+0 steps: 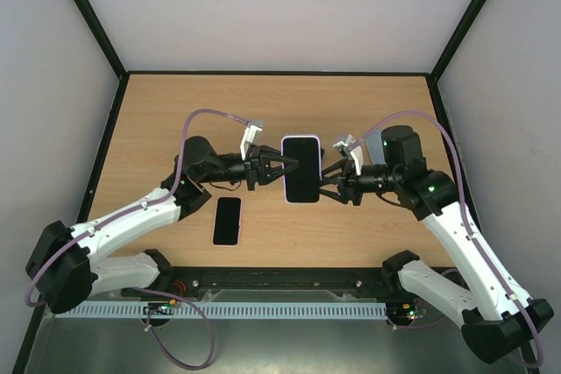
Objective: Take the phone out of the phone case
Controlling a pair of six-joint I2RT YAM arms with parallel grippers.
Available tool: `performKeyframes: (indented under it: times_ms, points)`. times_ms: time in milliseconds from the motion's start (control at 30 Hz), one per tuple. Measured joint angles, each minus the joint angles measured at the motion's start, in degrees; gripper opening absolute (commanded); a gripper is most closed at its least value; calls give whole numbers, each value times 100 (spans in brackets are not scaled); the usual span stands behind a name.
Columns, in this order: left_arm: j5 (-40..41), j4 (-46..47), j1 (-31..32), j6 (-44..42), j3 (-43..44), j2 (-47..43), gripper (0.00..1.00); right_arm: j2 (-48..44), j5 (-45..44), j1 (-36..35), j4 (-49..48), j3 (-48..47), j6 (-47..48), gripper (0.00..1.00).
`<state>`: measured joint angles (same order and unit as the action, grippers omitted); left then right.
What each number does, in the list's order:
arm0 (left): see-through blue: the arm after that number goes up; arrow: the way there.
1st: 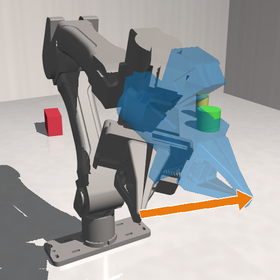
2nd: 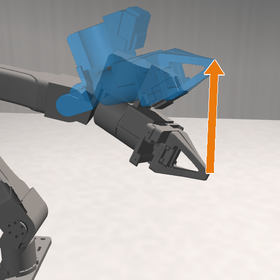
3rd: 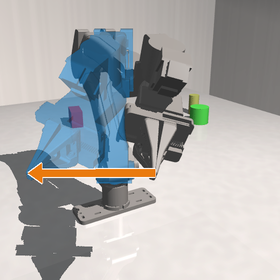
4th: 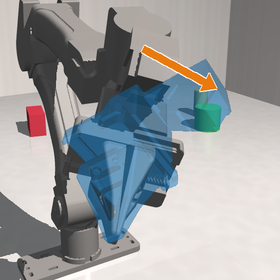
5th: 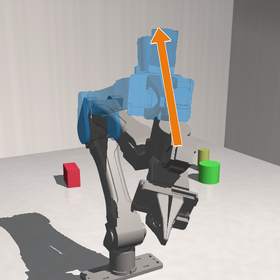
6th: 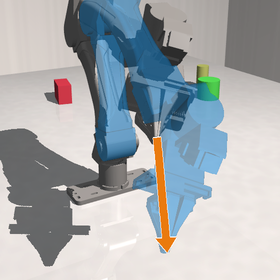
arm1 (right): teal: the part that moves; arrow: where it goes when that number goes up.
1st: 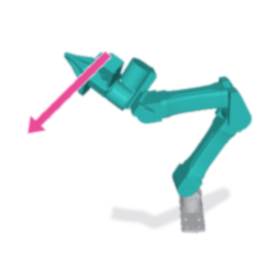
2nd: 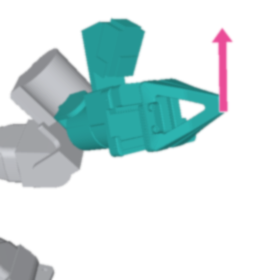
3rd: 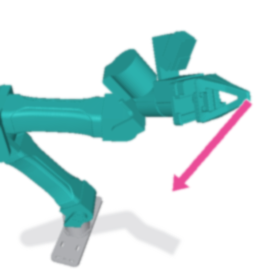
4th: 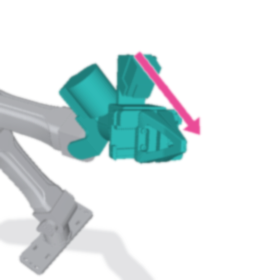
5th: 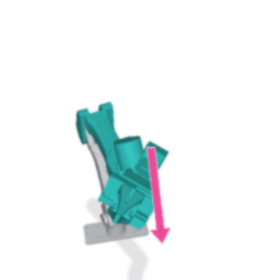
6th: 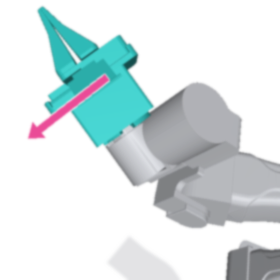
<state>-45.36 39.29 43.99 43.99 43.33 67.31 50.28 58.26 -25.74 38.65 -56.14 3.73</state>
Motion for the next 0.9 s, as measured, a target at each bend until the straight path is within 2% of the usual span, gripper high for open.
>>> performKeyframes:
  times_ms: [100, 167, 333, 467, 667, 733, 833, 900]
  points:
    - [94, 339, 42, 24, -140, -31, 2, 4, 197, 52, -175, -59, -470, 43]
    - [116, 540, 55, 44, -216, 4, 2, 11, 378, 92, -334, -59, -815, 42]
    - [151, 1172, 105, 302, -269, 229, 2, 50, 850, 153, -822, -59, -1445, 28]
    - [186, 1545, 111, 546, -280, 393, 3, 57, 1161, 177, -1036, -57, -1674, 3]
    - [319, 1429, 59, 684, -164, 455, 10, 33, 1075, 247, -1154, -42, -1827, 2]
    - [398, 1231, 13, 634, -149, 402, 19, 31, 835, 245, -1132, -2, -1840, 2]
    - [723, 450, -50, 286, -92, 328, 50, -35, 168, 234, -1145, 251, -1943, 2]
    - [1222, -348, -68, -7, -90, 284, 62, -103, -271, 214, -1211, 496, -1998, 2]
